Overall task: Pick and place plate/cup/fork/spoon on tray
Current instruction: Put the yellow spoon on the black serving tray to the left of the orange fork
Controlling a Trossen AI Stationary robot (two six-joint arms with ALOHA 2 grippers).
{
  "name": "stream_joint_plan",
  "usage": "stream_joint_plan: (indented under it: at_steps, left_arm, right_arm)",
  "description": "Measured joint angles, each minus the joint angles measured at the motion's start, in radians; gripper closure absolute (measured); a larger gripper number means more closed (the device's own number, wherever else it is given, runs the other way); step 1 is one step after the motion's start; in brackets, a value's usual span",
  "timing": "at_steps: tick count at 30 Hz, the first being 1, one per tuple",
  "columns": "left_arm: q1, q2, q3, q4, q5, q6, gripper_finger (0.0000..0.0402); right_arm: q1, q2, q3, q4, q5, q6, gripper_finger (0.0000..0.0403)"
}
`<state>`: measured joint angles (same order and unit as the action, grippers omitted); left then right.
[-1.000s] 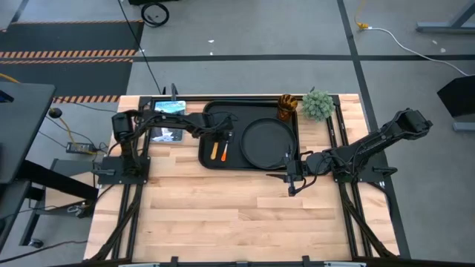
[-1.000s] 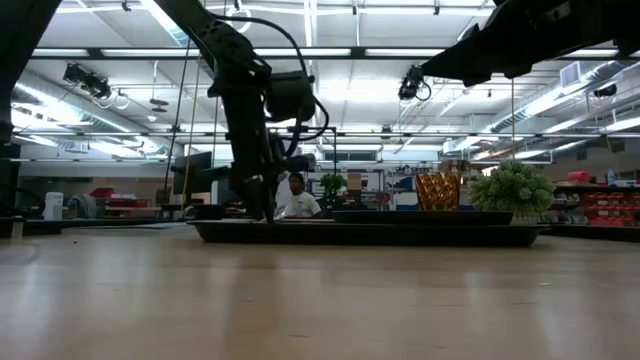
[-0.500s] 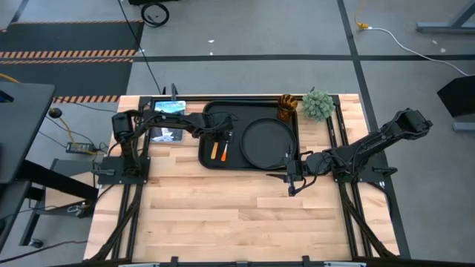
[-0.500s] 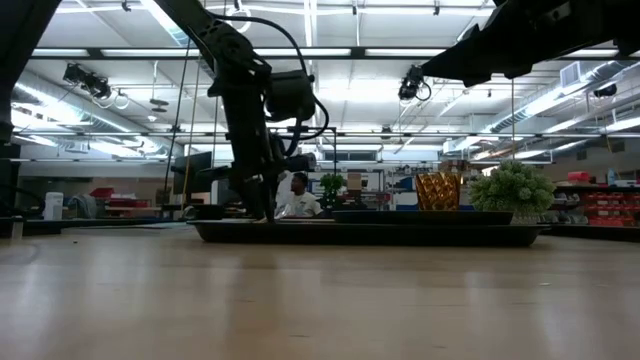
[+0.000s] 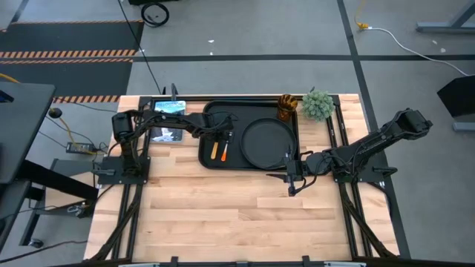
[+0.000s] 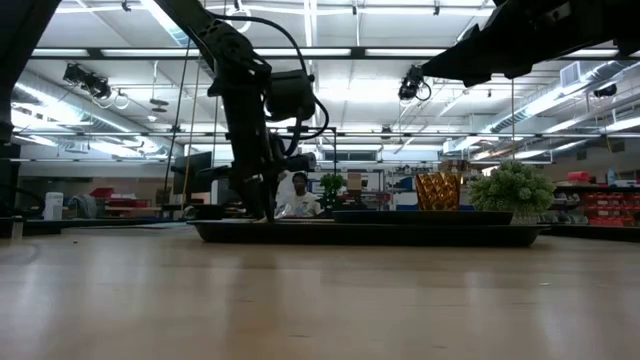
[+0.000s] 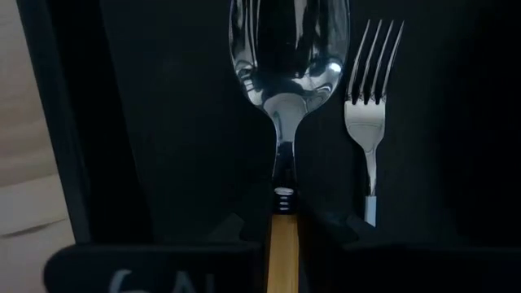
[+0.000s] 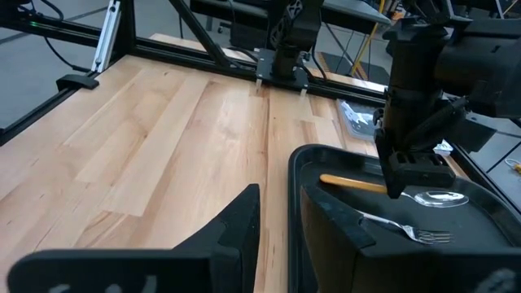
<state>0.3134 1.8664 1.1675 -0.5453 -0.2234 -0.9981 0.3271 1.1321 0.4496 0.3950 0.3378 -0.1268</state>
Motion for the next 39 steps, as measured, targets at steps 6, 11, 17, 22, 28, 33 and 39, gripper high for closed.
stream_joint_plan:
  at_steps: [6, 11, 17, 22, 28, 33, 39]
  left_arm:
    - [0.000, 0.000, 0.000, 0.000, 0.000, 0.000, 0.0356]
    - [0.000, 0.000, 0.000, 0.000, 0.000, 0.000, 0.0356]
    - [0.000, 0.000, 0.000, 0.000, 0.000, 0.001, 0.0356]
    - [0.000, 0.000, 0.000, 0.000, 0.000, 0.013, 0.0356]
    - [0.000, 0.000, 0.000, -0.001, 0.002, 0.015, 0.0356]
    - [0.000, 0.000, 0.000, -0.002, 0.011, 0.016, 0.0356]
    - [0.000, 0.000, 0.000, -0.004, 0.011, 0.015, 0.0352]
  right_arm:
    - [0.000, 0.000, 0.000, 0.000, 0.000, 0.000, 0.0305]
    - [0.000, 0.000, 0.000, 0.000, 0.000, 0.000, 0.0305]
    - [0.000, 0.000, 0.000, 0.000, 0.000, 0.000, 0.0305]
    - [0.000, 0.000, 0.000, 0.000, 0.000, 0.000, 0.0305]
    - [0.000, 0.000, 0.000, 0.000, 0.000, 0.000, 0.0305]
    - [0.000, 0.000, 0.000, 0.000, 0.000, -0.001, 0.0305]
    - [0.000, 0.000, 0.000, 0.000, 0.000, -0.005, 0.0305]
